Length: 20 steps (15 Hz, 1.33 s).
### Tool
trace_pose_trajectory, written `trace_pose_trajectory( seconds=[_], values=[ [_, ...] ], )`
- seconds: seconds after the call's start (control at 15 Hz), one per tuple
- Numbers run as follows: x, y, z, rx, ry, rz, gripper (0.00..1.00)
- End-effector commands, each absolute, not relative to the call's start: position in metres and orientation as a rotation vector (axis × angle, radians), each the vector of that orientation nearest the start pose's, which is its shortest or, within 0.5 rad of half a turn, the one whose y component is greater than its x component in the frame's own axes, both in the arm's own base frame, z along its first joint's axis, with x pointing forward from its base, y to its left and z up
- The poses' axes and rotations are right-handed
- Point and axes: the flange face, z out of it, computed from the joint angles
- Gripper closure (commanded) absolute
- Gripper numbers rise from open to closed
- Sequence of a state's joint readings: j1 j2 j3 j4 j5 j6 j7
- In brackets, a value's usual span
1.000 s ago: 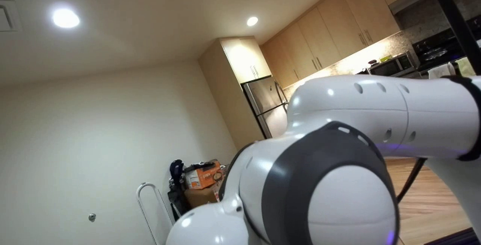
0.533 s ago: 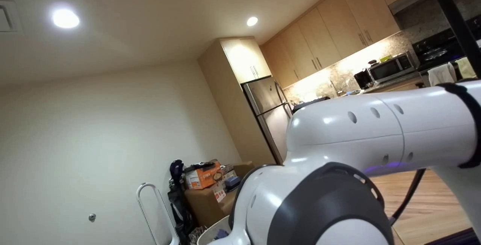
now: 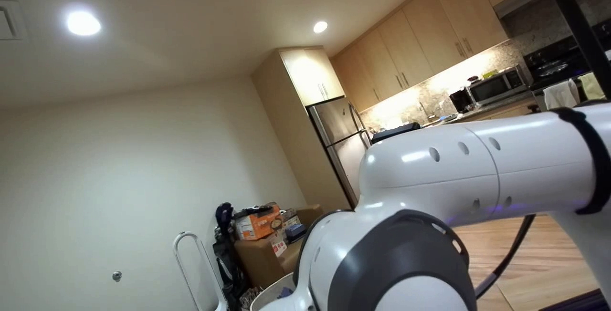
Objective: Pick the white shorts on the sofa and put them in the laundry bag
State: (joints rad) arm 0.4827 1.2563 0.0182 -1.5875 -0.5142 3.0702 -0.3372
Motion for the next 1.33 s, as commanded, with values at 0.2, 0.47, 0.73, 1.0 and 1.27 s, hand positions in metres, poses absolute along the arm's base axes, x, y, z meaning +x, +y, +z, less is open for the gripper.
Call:
trace_pose_trajectory(
  seconds=[0.2, 0.47, 0.73, 1.0, 1.27],
  values=[
    [0.520, 0.328, -0.073, -2.471, -1.897, -0.268, 0.96],
    [0.543, 0.325, -0.033, -2.473, -1.885, -0.178, 0.97],
    [0.593, 0.323, 0.053, -2.553, -1.970, -0.259, 0.97],
    [0.615, 0.328, 0.089, -2.590, -1.974, -0.353, 0.92],
    [0.615, 0.336, 0.118, -2.588, -2.008, -0.336, 0.98]
  ],
)
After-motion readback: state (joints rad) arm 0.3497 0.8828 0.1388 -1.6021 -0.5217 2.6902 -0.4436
